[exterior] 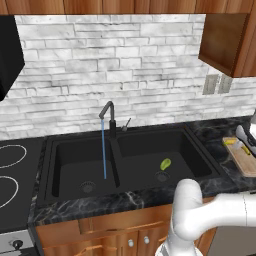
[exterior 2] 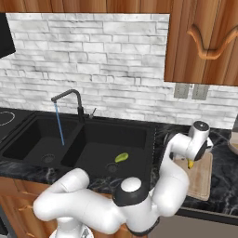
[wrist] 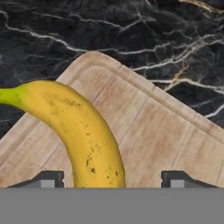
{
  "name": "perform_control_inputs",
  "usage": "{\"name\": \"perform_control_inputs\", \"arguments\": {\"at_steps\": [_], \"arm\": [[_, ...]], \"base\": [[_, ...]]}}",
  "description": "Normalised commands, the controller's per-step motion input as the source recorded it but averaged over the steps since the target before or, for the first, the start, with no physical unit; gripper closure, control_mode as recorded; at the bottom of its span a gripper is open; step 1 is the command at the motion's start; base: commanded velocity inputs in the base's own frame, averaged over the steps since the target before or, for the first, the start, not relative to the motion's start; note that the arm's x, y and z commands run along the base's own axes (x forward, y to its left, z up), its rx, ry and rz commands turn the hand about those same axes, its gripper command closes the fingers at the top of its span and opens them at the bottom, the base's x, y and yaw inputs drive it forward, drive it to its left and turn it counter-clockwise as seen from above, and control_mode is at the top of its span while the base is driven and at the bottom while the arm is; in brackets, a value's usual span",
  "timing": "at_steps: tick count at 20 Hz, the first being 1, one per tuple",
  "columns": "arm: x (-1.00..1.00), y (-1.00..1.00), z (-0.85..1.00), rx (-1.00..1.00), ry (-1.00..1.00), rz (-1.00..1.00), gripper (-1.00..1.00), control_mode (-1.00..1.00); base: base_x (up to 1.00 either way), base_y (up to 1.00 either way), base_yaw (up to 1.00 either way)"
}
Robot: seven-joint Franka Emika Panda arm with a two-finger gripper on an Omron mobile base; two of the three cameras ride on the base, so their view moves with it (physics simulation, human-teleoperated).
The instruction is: Pick the mango, banana from the sink and place them on the cutting board to airdry. Then turn off the sink faucet.
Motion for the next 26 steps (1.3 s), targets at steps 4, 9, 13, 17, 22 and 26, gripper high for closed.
{"name": "perform_control_inputs", "arguments": {"at_steps": [4, 9, 13, 17, 22, 26], "arm": [[-0.02, 0.0, 0.0, 0.0, 0.0, 0.01, -1.0, -1.0], [-0.22, 0.05, 0.1, 0.0, 0.0, 0.0, -1.0, -1.0], [-0.36, 0.22, 0.27, 0.0, -0.02, 0.0, -1.0, -1.0], [-0.4, 0.4, 0.5, 0.0, -0.09, 0.0, -1.0, -1.0], [-0.53, 0.39, 0.56, 0.0, -0.16, 0.0, -1.0, -1.0], [-0.61, 0.26, 0.66, 0.0, -0.18, 0.0, -1.0, -1.0]], "base": [[0.0, 0.0, 0.0], [0.0, 0.0, 0.0], [0.0, 0.0, 0.0], [0.0, 0.0, 0.0], [0.0, 0.0, 0.0], [0.0, 0.0, 0.0]]}}
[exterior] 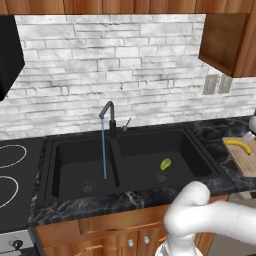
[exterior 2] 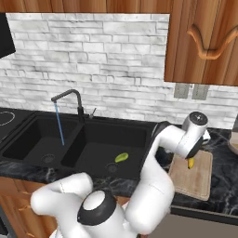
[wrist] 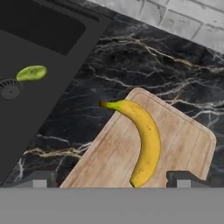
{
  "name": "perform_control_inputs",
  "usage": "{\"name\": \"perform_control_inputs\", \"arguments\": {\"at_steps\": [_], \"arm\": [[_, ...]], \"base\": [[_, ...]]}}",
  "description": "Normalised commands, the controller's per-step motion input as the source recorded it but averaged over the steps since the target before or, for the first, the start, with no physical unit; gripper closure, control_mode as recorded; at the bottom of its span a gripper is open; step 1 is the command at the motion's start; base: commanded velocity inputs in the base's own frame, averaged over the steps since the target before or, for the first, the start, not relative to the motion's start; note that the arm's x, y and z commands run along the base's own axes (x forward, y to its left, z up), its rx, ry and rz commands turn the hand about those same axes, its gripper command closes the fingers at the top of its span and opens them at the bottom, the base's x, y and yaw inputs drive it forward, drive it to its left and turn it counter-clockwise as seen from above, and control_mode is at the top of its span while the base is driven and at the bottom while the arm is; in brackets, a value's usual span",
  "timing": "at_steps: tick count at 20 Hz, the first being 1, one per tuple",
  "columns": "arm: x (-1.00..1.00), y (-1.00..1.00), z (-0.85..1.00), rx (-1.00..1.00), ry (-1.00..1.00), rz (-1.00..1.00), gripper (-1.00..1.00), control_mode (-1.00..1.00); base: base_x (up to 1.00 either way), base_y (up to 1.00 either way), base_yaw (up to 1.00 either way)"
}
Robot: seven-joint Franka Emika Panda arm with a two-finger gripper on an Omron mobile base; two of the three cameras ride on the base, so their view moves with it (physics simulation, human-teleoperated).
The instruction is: Pick the mango, banana from the sink and place them on the cutting board to airdry. Then turn off the sink faucet.
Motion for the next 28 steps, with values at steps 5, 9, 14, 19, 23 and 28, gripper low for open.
{"name": "perform_control_inputs", "arguments": {"at_steps": [5, 9, 14, 19, 23, 28], "arm": [[-0.76, 0.23, 0.53, 0.01, -0.12, -0.01, -1.0, -1.0], [-0.68, 0.39, 0.55, 0.03, -0.04, -0.04, -1.0, -1.0], [-0.35, 0.67, 0.44, 0.01, 0.06, 0.0, -1.0, -1.0], [-0.46, 0.51, 0.43, 0.1, 0.02, -0.02, -1.0, -1.0], [-0.54, 0.56, 0.37, 0.25, -0.01, -0.13, -1.0, -1.0], [-0.48, 0.61, 0.16, 0.15, -0.14, -0.17, -1.0, -1.0]], "base": [[0.0, 0.0, 0.0], [0.0, 0.0, 0.0], [0.0, 0.0, 0.0], [0.0, 0.0, 0.0], [0.0, 0.0, 0.0], [0.0, 0.0, 0.0]]}}
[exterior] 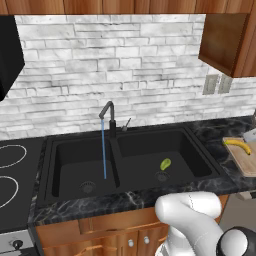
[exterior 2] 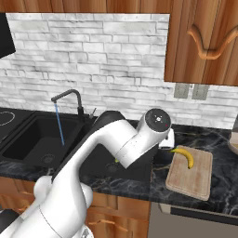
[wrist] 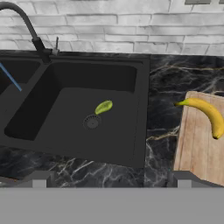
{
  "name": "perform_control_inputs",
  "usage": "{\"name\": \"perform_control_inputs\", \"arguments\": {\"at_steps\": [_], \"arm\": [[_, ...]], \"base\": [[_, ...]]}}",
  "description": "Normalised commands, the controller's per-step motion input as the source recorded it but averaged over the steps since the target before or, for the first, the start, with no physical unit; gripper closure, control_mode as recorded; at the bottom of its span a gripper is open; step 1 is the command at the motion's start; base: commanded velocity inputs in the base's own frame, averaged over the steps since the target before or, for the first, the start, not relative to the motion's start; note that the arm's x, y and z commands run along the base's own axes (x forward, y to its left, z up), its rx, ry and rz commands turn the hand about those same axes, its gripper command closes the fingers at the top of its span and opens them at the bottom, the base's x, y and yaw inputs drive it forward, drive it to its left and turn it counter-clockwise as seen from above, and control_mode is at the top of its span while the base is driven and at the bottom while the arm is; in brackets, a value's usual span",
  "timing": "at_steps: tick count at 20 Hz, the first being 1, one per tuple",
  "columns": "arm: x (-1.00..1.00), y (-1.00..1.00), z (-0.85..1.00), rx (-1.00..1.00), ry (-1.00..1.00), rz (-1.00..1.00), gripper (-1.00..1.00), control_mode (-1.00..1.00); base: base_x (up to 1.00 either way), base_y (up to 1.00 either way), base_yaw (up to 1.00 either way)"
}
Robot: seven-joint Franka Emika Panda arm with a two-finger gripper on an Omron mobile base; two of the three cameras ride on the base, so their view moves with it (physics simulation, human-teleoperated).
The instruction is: Pick the mango, banana from the sink and place them on the cutting board to airdry. Then turn off the sink faucet.
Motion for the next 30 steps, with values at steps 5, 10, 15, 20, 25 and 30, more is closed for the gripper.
{"name": "perform_control_inputs", "arguments": {"at_steps": [5, 10, 15, 20, 25, 30], "arm": [[-0.31, 0.72, 0.05, 0.01, -0.15, -0.23, -1.0, -1.0], [-0.03, 0.86, 0.0, 0.0, -0.01, -0.16, -1.0, -1.0], [0.12, 0.7, 0.0, 0.0, 0.14, -0.11, -1.0, -1.0], [0.38, 0.47, 0.0, 0.0, 0.27, -0.01, -1.0, -1.0], [0.48, 0.17, 0.13, 0.08, 0.4, 0.0, -1.0, -1.0], [0.25, 0.01, 0.01, 0.02, 0.15, 0.0, -1.0, -1.0]], "base": [[0.0, 0.0, 0.0], [0.0, 0.0, 0.0], [0.0, 0.0, 0.0], [0.0, 0.0, 0.0], [0.0, 0.0, 0.0], [0.0, 0.0, 0.0]]}}
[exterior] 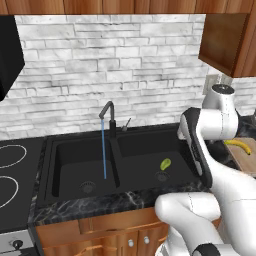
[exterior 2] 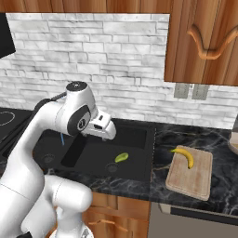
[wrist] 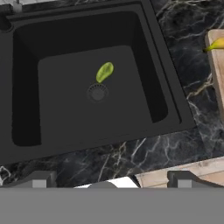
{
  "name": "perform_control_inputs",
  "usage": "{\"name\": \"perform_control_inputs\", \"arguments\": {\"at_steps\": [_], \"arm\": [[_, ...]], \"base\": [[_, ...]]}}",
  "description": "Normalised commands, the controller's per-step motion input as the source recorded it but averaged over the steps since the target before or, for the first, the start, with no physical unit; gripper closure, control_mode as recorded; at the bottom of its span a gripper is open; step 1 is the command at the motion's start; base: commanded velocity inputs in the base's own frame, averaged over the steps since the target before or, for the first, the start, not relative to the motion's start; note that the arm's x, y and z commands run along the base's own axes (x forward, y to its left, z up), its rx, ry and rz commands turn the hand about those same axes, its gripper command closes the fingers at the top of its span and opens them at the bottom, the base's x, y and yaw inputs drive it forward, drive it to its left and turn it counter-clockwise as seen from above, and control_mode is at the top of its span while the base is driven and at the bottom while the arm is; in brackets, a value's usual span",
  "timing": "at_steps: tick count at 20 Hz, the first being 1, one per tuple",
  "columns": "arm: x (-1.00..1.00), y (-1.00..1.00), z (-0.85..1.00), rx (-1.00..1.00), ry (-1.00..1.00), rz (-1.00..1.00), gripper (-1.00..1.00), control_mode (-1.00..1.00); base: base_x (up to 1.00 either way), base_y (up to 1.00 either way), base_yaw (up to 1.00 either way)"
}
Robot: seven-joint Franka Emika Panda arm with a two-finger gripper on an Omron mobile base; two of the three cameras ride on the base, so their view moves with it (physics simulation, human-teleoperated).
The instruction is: Pick the mango, banana from the sink and place them on the cutting board to airdry. Then turn off the sink faucet.
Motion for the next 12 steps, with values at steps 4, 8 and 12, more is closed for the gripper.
{"name": "perform_control_inputs", "arguments": {"at_steps": [4, 8, 12], "arm": [[0.13, 0.0, -0.16, 0.0, 0.0, 0.0, -1.0, -1.0], [0.27, 0.0, -0.25, 0.0, 0.0, 0.0, -1.0, -1.0], [0.29, 0.0, -0.21, 0.0, 0.0, 0.0, -1.0, -1.0]], "base": [[0.0, 0.0, 0.0], [0.0, 0.0, 0.0], [0.0, 0.0, 0.0]]}}
